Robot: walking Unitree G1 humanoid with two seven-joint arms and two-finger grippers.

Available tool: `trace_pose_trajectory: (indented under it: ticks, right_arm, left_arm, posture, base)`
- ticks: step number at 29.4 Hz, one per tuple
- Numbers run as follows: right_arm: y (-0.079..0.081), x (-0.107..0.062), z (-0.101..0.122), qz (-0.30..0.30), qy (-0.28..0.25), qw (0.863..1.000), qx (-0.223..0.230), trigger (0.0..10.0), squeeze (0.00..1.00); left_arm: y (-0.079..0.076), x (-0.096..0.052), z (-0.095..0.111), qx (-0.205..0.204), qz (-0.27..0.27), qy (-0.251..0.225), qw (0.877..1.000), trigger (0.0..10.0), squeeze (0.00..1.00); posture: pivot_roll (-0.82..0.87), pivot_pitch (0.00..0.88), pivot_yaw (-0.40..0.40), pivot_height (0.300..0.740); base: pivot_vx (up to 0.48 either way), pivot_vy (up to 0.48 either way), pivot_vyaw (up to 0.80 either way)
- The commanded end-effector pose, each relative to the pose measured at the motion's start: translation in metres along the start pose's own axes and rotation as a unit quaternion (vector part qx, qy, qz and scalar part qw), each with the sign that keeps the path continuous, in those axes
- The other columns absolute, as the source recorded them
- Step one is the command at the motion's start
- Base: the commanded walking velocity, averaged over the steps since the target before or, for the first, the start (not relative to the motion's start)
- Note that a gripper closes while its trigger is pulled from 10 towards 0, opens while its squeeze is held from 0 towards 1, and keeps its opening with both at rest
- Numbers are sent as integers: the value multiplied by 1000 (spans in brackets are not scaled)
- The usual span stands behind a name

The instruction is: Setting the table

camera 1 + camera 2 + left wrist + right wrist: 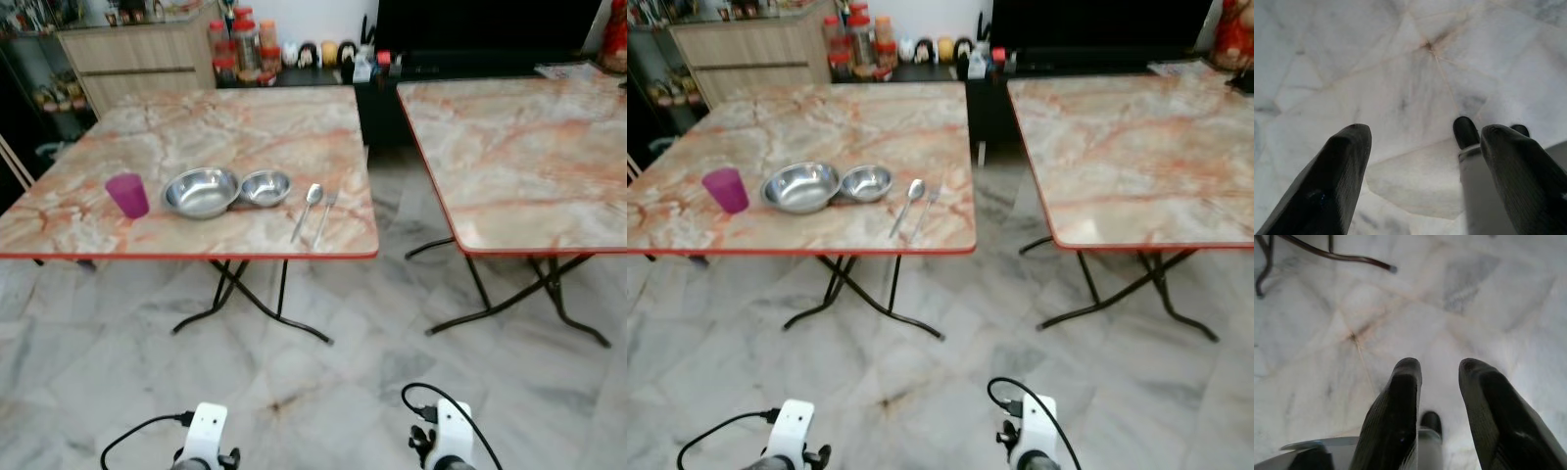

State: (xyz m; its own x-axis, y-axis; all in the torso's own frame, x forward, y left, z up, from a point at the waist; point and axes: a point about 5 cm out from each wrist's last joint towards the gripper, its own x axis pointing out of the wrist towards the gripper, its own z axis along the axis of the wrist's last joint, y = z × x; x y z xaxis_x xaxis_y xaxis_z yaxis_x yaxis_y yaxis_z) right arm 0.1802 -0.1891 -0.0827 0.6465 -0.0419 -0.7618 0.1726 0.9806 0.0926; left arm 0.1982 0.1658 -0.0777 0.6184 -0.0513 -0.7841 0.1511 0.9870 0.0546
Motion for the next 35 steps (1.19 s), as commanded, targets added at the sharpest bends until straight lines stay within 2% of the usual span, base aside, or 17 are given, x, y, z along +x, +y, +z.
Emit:
trace_pose_trajectory:
  ticks: [1,35]
  right_arm:
    - [4,2,1,-26,4,999,47,10000,0]
    - [6,2,1,-23,2,999,46,10000,0]
  left_arm:
    - [25,-2,2,-27,28,2,999,10000,0]
    - [24,-2,2,-26,27,2,999,10000,0]
  posture:
    - [-74,0,53,740]
    - [-73,0,54,740]
  base:
    - [0,394,0]
    - [0,390,0]
